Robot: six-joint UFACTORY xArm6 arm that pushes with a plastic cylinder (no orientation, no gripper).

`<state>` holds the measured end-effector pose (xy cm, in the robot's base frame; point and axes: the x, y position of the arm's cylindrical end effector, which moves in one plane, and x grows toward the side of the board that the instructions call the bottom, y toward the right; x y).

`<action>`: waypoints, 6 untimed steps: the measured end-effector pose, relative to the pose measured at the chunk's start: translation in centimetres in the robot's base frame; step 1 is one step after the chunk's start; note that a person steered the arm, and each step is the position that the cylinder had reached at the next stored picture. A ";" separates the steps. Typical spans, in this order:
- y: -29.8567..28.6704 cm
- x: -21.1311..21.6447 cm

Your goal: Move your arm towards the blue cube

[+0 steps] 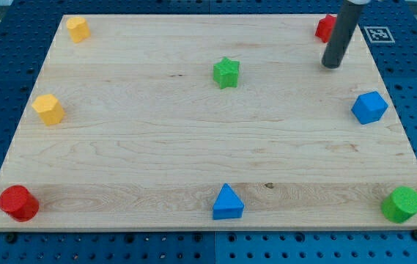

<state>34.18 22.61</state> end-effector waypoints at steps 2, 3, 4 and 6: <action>8.5 1.7; 11.3 5.0; 11.8 10.7; 9.9 21.0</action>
<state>55.15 32.55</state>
